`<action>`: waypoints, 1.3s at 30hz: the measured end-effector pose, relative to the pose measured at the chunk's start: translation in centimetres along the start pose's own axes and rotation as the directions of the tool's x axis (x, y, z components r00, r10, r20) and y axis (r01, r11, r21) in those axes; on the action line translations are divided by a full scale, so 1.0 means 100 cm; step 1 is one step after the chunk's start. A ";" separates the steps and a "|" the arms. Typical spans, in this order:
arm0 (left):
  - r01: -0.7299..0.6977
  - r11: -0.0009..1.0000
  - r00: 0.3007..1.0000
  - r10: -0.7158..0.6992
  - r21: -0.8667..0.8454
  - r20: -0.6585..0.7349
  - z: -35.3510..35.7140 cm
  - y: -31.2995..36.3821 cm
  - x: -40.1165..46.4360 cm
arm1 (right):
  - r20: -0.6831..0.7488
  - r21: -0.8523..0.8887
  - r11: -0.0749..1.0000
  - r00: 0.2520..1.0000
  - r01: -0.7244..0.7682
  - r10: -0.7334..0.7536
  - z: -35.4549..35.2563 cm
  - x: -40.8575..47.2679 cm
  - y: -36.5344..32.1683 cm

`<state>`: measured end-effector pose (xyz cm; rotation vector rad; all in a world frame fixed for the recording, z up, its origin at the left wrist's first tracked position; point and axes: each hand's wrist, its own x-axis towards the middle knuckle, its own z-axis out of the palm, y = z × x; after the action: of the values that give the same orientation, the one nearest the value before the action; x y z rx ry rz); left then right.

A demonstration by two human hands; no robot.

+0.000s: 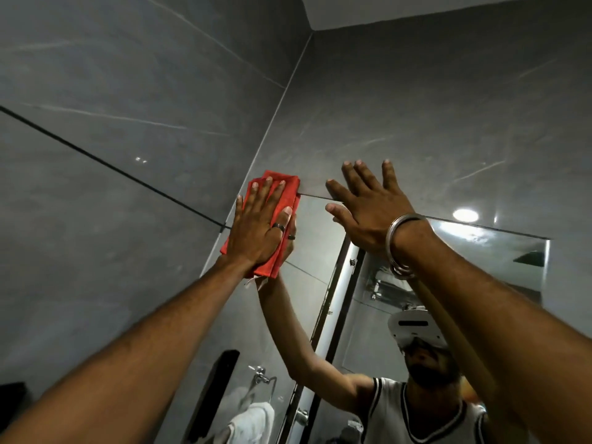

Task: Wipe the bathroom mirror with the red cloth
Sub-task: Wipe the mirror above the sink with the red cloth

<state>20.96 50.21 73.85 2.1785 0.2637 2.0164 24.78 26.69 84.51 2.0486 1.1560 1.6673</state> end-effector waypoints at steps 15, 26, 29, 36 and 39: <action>-0.003 0.999 0.998 0.000 0.045 0.064 -0.007 -0.020 -0.040 | -0.021 -0.042 0.973 0.973 0.228 -0.229 0.007 0.021 -0.049; 0.049 0.997 0.990 -0.057 0.068 0.125 -0.001 -0.043 -0.195 | -0.040 0.025 0.950 0.950 0.312 -0.311 0.025 -0.064 -0.107; 0.070 0.997 0.988 -0.076 0.043 0.136 0.006 -0.057 -0.249 | -0.031 0.057 0.942 0.944 0.330 -0.329 0.042 -0.094 -0.128; 0.115 0.992 0.985 -0.120 0.042 0.128 0.011 -0.087 -0.366 | -0.090 0.116 0.935 0.941 0.336 -0.327 0.088 -0.180 -0.184; 0.140 0.989 0.982 -0.143 0.036 0.126 0.014 -0.098 -0.414 | -0.112 0.161 0.928 0.941 0.335 -0.320 0.104 -0.223 -0.208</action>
<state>19.05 49.86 31.33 2.2256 0.4190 1.8003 25.10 27.31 52.30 1.7663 1.6273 1.5438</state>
